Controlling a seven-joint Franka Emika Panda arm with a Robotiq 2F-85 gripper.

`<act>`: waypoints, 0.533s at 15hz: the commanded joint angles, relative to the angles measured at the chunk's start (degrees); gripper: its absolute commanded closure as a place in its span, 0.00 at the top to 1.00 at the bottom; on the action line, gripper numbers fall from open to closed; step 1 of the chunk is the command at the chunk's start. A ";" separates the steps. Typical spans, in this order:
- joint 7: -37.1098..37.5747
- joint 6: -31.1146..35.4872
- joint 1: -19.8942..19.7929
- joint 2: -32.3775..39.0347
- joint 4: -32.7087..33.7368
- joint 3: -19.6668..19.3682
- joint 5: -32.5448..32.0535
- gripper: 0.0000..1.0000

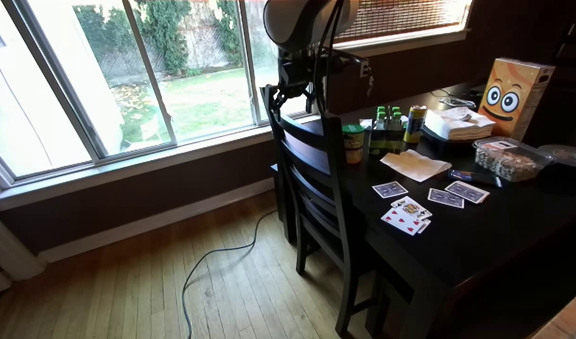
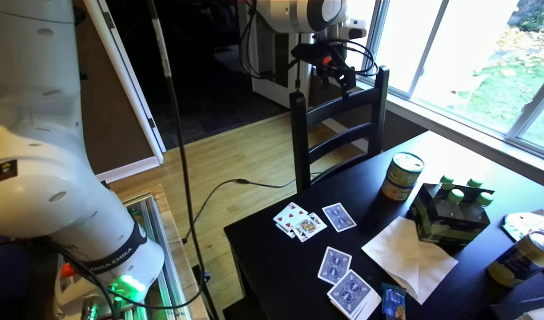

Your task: Pull out the chair

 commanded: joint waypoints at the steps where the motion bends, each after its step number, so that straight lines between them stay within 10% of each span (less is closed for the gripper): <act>1: -0.61 -0.01 1.64 -0.08 0.26 -1.86 0.97 1.00; 8: -2.49 -0.19 2.39 1.00 0.41 -2.08 0.53 1.00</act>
